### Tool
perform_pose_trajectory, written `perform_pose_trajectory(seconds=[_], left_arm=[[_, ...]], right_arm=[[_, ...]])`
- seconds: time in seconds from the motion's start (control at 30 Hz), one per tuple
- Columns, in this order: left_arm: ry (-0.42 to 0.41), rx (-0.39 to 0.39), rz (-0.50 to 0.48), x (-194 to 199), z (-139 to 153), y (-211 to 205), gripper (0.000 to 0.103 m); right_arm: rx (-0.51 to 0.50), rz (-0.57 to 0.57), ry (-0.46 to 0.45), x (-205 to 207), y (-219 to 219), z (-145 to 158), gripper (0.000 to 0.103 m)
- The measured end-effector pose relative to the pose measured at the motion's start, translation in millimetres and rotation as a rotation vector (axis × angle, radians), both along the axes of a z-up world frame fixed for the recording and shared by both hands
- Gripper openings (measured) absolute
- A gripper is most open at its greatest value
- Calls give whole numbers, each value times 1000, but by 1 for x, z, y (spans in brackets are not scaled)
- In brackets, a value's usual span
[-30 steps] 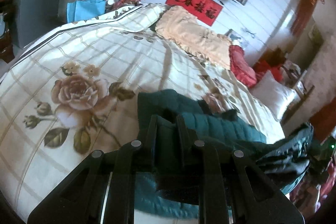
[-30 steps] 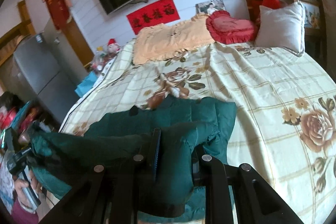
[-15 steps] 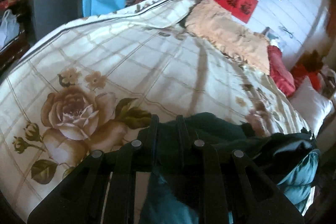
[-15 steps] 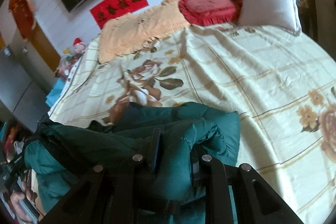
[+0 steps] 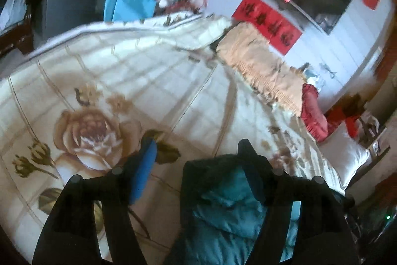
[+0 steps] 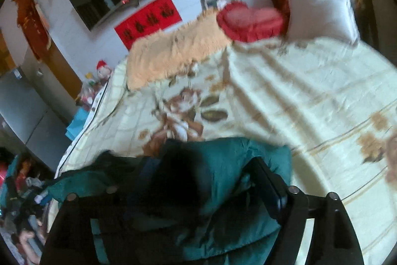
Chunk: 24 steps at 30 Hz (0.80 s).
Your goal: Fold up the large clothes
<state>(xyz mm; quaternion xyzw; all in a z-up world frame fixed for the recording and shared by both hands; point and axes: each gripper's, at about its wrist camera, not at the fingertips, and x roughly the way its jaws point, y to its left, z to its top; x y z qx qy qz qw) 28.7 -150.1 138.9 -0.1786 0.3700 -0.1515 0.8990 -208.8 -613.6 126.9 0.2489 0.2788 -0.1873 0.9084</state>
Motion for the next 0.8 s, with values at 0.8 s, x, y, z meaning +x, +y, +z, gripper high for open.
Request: perform_pose_trajectory(seconds=[0.8], left_arm=[[13,278,-123,-8,-73,-105,73]], right_arm=[[-161,164,219,116,105,-75,77]])
